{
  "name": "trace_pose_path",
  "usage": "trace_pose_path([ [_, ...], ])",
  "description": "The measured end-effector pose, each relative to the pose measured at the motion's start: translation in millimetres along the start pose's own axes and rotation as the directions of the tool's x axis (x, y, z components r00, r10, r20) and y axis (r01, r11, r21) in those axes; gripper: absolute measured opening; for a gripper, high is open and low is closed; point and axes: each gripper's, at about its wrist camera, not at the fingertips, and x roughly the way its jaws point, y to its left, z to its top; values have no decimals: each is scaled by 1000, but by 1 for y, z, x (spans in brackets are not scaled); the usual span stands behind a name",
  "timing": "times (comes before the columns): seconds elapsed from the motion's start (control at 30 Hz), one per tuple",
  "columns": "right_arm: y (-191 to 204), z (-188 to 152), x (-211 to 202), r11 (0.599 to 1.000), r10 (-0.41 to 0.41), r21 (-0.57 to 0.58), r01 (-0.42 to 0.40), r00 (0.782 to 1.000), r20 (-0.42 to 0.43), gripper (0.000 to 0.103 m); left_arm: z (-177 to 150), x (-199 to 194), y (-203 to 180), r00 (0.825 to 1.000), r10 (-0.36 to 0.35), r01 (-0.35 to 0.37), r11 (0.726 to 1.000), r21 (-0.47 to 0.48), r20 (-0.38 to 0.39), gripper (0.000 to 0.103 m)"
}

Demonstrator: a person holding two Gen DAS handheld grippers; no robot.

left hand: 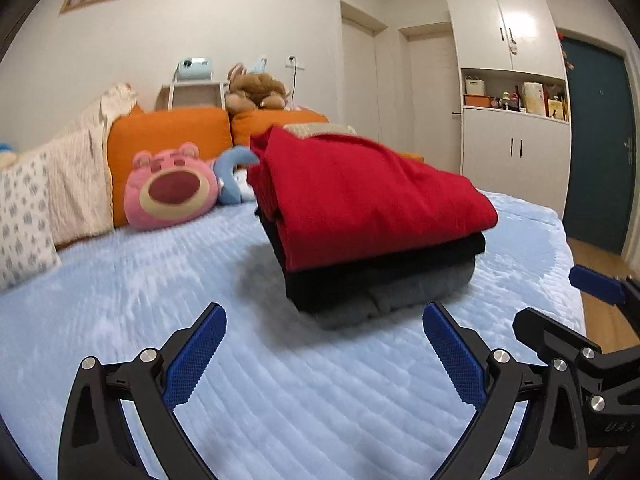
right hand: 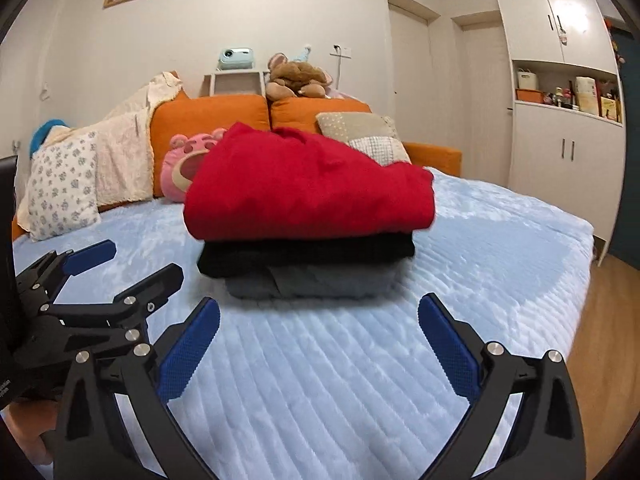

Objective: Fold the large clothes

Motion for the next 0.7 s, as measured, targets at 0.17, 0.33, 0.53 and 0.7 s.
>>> trace_pose_path([
  [0.17,4,-12,-4,999,-20,-37,21,1000,20,98,-10,3,-5,1000,16,-16,1000,4,6,100],
  [0.33,1,-14,-1,999,-40,-34,40,999,7,98,-10,6,-6,1000,17,-17,1000,12,-1,100],
  [0.53,-4,-14,-1,998,-52,-22,52,999,13,98,-9,10,-12,1000,28,-28,999,30,5,100],
  [0.7,-4,-14,-1,998,-53,-19,53,998,20,98,-7,10,-14,999,41,-41,999,23,8,100],
])
